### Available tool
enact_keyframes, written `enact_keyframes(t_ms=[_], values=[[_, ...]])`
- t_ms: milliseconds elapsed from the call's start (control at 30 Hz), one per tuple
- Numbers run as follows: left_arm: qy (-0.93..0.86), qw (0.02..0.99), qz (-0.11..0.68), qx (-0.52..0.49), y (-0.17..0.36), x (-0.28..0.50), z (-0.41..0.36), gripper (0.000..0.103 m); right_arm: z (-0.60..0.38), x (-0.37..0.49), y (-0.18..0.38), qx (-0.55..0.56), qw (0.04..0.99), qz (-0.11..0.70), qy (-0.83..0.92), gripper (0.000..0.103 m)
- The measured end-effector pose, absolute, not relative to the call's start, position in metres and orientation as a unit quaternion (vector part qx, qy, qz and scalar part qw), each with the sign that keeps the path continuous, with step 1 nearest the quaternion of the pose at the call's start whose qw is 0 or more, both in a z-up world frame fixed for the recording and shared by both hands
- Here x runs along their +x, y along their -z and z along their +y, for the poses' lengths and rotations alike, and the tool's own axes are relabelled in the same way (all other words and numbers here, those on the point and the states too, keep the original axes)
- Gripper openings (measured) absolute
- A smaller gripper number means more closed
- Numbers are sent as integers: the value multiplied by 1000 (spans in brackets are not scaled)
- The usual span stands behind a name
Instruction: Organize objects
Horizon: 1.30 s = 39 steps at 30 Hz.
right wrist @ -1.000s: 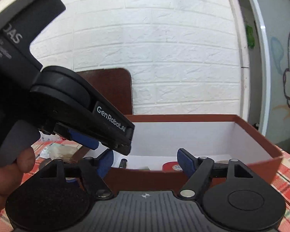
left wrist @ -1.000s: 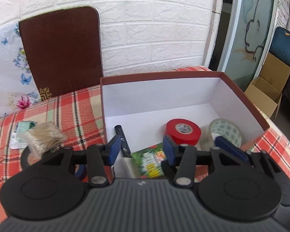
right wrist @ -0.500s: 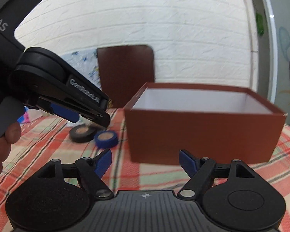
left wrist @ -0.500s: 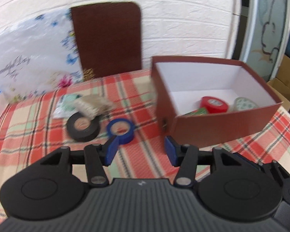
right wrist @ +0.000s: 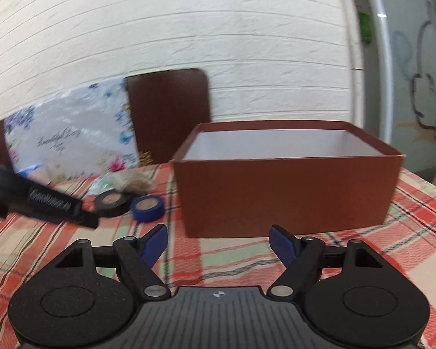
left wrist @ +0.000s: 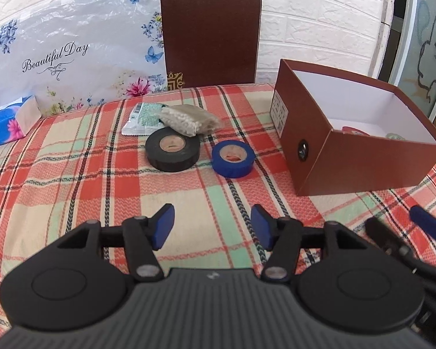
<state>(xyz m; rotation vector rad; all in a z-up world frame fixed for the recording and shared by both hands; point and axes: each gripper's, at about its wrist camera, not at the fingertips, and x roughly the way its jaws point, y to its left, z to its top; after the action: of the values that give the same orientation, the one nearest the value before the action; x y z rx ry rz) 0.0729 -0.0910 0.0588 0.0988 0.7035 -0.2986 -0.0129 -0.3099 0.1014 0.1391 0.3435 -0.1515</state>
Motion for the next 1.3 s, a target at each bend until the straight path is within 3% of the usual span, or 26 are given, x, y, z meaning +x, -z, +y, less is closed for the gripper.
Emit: enact_keyframes(t_ms=[267,567,1300], values=[[162,933,311,77,-44,58,-89,64,-324,-16,-97,101,973,172,119,81],[175,936,280,122,14,52,-64,68,-319,5,-64,98,957,248,117,80],[203,935,281,75,17,56,-45,78,-267,17,-61,-8,955,287,76,81]])
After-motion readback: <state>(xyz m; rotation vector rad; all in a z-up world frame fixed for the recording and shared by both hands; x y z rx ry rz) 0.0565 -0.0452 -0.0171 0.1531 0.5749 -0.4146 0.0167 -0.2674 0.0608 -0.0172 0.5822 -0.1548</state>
